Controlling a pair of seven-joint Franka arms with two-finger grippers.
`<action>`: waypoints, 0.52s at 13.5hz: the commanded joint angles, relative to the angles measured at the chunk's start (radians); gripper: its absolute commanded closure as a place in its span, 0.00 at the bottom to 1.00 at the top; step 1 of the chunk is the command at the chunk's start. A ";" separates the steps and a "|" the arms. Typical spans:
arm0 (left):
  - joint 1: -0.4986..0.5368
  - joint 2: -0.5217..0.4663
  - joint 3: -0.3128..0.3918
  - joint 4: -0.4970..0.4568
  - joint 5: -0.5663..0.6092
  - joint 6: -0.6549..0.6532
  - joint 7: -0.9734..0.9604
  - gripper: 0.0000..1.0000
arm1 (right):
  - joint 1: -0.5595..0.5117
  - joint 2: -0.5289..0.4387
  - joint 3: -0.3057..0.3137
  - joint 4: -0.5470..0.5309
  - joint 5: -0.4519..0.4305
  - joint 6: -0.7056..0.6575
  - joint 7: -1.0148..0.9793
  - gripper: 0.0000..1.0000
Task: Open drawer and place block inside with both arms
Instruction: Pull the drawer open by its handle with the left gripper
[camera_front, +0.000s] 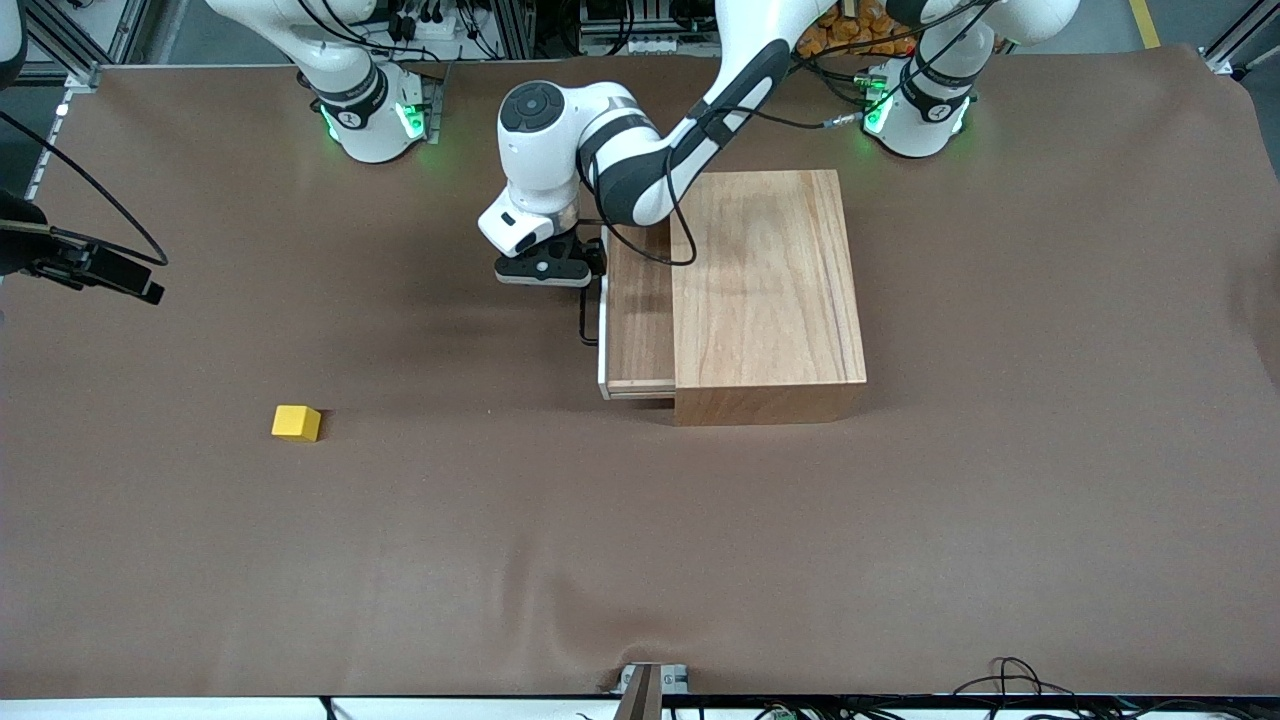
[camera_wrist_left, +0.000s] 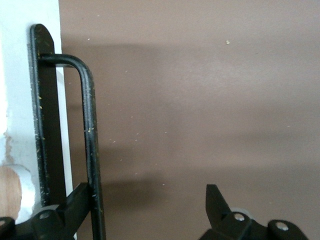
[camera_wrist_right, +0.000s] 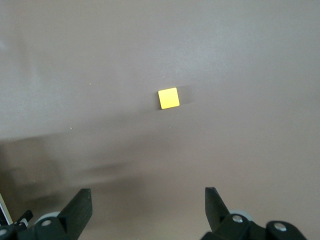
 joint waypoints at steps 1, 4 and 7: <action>-0.017 0.035 -0.008 0.030 -0.017 0.058 -0.016 0.00 | -0.019 0.002 0.012 -0.006 0.009 0.011 0.004 0.00; -0.018 0.043 -0.011 0.030 -0.017 0.097 -0.016 0.00 | -0.063 0.018 0.012 0.003 0.017 0.000 -0.007 0.00; -0.020 0.041 -0.029 0.035 -0.018 0.142 -0.012 0.00 | -0.048 0.065 0.014 0.023 0.005 0.011 -0.008 0.00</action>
